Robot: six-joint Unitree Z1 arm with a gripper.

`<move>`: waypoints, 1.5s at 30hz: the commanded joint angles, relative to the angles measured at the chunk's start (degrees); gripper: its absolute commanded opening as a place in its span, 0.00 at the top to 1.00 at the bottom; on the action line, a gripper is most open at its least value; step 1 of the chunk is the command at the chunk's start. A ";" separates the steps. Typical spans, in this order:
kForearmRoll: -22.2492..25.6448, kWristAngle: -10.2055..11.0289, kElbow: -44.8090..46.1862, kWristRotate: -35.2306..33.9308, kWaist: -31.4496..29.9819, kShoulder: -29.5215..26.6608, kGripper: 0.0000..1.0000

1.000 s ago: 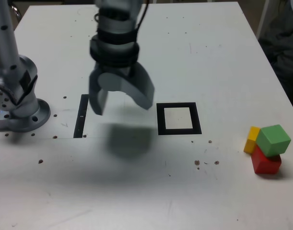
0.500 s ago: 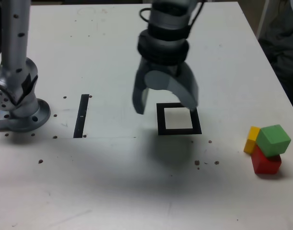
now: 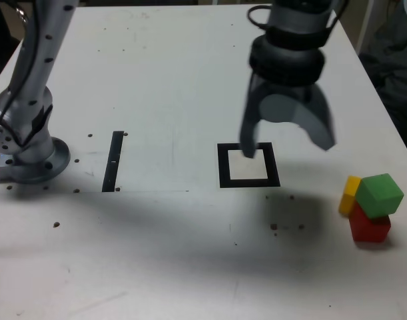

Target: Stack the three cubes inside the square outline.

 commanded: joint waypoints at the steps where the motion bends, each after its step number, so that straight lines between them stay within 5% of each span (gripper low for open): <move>1: 0.84 0.20 -3.26 0.17 -0.07 1.68 0.01; 24: 2.28 4.05 -31.99 3.47 -0.33 14.13 0.01; 45: -1.50 2.05 -45.64 4.61 -1.04 21.51 0.01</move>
